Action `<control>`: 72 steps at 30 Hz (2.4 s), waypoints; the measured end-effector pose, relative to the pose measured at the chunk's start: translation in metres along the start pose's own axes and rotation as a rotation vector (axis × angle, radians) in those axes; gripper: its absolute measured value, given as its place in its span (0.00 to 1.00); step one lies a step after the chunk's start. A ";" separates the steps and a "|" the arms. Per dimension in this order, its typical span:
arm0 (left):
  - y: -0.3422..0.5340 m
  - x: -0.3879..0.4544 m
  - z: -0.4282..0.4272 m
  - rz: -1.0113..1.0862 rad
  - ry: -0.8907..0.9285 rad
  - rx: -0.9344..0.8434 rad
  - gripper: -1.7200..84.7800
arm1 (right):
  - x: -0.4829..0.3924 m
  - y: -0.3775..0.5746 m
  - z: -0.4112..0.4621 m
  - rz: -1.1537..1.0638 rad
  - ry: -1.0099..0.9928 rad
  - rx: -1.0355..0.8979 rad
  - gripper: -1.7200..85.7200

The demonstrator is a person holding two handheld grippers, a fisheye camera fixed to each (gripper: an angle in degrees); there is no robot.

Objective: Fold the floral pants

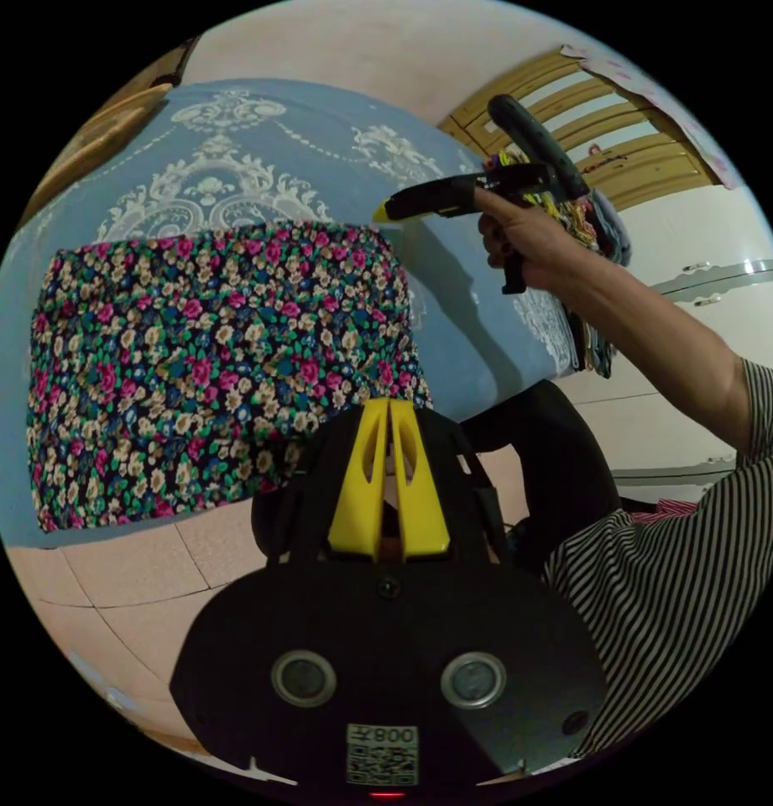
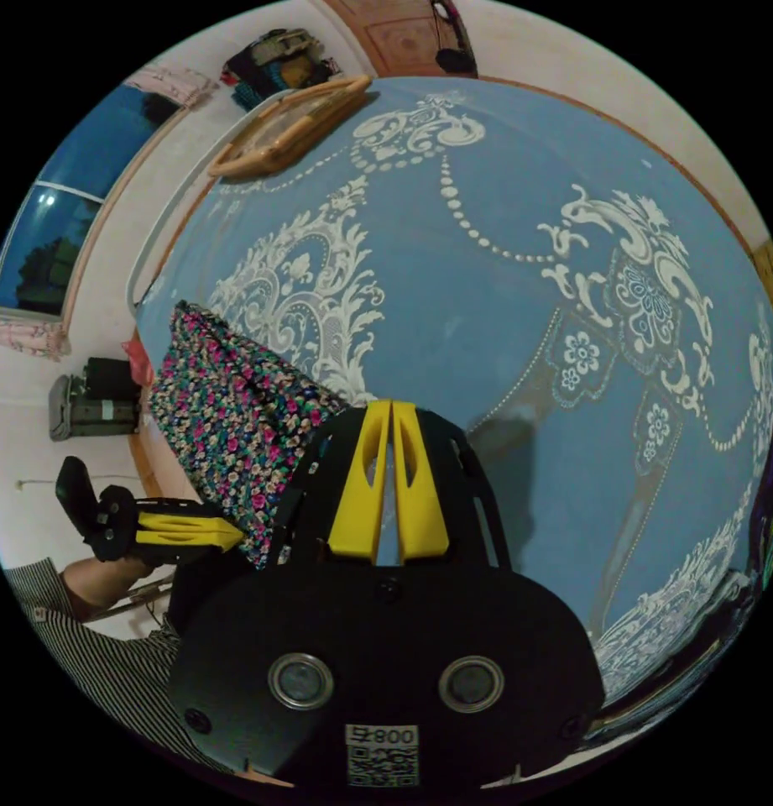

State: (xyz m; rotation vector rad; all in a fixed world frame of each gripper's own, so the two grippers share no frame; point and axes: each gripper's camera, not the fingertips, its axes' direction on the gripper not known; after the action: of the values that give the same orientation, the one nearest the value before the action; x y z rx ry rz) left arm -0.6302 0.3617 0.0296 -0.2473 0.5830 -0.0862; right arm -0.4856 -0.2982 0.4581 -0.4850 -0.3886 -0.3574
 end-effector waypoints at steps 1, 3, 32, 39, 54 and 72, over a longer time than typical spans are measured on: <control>0.000 0.000 0.000 0.000 -0.004 0.004 0.02 | 0.002 0.009 -0.004 -0.019 -0.040 0.024 0.02; 0.001 -0.003 0.008 -0.011 -0.032 -0.017 0.02 | 0.000 0.027 -0.008 -0.064 -0.113 0.046 0.02; 0.203 -0.200 -0.037 -0.573 0.400 0.293 0.11 | 0.108 0.265 0.122 0.249 -0.583 -0.067 0.11; 0.260 -0.263 -0.063 -0.742 0.436 0.456 0.12 | 0.112 0.284 0.145 0.281 -0.608 -0.070 0.10; 0.320 -0.365 -0.119 -0.884 0.424 0.644 0.13 | 0.124 0.332 0.179 0.327 -0.631 -0.073 0.08; 0.310 -0.392 -0.151 -0.791 0.463 0.618 0.14 | 0.120 0.385 0.187 0.315 -0.643 -0.059 0.08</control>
State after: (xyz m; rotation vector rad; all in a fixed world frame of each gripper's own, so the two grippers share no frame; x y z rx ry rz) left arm -1.0365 0.6888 0.0379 0.1672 0.8573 -1.0938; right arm -0.2714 0.0866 0.5177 -0.7062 -0.9119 0.1052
